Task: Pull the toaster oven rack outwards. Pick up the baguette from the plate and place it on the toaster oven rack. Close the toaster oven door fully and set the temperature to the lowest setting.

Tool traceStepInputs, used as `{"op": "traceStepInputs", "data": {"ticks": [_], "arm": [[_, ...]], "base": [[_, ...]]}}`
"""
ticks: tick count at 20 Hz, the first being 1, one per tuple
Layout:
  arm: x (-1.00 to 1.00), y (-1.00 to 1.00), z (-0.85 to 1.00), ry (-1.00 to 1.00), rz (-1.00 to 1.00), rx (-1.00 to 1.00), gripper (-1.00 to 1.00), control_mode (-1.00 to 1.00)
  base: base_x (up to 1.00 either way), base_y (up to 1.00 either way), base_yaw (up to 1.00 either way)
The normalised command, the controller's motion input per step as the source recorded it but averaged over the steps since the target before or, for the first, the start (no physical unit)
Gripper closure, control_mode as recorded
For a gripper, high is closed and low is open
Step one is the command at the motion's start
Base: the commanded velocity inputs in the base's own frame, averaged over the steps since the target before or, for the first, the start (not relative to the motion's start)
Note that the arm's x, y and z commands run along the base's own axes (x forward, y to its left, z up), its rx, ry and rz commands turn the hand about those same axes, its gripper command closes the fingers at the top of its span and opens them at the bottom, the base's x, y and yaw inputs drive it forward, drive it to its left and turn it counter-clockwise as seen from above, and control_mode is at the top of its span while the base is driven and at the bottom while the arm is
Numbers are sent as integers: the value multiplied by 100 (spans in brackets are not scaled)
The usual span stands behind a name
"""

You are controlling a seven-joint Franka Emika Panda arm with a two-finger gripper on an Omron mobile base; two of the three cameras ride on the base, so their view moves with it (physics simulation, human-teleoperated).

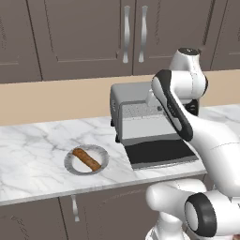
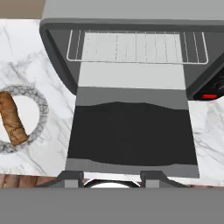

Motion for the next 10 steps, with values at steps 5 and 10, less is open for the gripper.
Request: {"op": "traceStepInputs", "data": {"ticks": [5,10], "arm": [[-34,-2,-1,-4,0,0,-100,-100],[-57,-30,-7,-9,-8,6,-100,-100]], "base": [[0,0,0],[0,0,0]]}}
